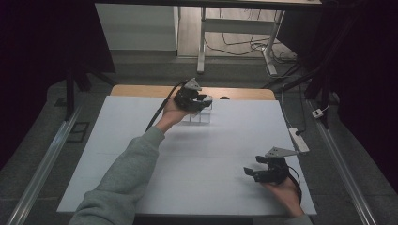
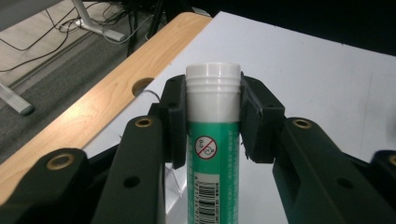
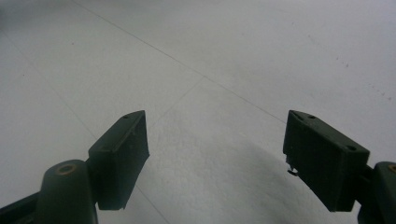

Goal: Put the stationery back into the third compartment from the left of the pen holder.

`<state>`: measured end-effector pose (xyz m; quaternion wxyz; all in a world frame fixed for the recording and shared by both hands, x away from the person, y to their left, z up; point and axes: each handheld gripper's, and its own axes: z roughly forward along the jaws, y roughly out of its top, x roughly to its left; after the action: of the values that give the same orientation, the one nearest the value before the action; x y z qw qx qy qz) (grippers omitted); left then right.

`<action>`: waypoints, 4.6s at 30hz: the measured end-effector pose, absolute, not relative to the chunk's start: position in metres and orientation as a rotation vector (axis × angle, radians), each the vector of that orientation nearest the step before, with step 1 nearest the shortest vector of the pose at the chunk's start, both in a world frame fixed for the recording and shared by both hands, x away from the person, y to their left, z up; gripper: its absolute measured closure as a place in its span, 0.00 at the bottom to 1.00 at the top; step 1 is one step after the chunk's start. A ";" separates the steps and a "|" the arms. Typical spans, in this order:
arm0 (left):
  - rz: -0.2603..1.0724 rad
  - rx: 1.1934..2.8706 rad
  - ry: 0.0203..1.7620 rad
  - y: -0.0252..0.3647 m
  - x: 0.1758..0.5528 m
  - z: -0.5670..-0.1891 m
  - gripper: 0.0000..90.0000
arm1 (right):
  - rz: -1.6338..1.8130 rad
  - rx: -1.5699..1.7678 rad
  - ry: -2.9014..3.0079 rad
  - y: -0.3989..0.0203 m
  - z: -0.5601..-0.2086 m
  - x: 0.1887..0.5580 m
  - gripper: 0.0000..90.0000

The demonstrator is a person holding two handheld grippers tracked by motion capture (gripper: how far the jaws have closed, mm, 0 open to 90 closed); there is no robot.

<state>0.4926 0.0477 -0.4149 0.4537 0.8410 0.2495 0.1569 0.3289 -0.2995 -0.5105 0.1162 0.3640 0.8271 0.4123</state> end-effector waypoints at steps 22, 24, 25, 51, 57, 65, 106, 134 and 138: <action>0.395 1.995 0.711 0.025 0.543 -0.419 0.71 | 1.223 1.083 2.419 -0.302 -0.512 0.331 0.24; 0.390 1.992 0.719 0.024 0.546 -0.419 0.71 | 1.225 1.085 2.419 -0.303 -0.512 0.331 0.24; 0.388 1.990 0.723 0.023 0.548 -0.419 0.71 | 1.225 1.085 2.418 -0.303 -0.512 0.331 0.24; 0.317 2.005 0.769 0.032 0.545 -0.426 0.41 | 1.217 1.090 2.422 -0.303 -0.512 0.330 0.24; 0.284 2.021 0.748 0.041 0.532 -0.429 0.41 | 1.215 1.091 2.424 -0.302 -0.512 0.330 0.24; 0.254 2.012 0.746 0.055 0.513 -0.435 0.42 | 1.210 1.089 2.422 -0.302 -0.513 0.330 0.24; 0.338 2.099 0.822 0.180 0.333 -0.490 0.42 | 1.224 1.081 2.417 -0.301 -0.511 0.330 0.24; 0.355 2.087 0.960 0.224 0.275 -0.514 0.41 | 1.250 1.058 2.415 -0.301 -0.508 0.328 0.25; 0.354 2.094 0.955 0.222 0.275 -0.515 0.41 | 1.240 1.050 2.417 -0.301 -0.508 0.328 0.25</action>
<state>0.2751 0.2222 -0.5151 0.3954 0.8260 0.3765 0.1398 0.3278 -0.3009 -0.5082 0.1142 0.3583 0.8244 0.4230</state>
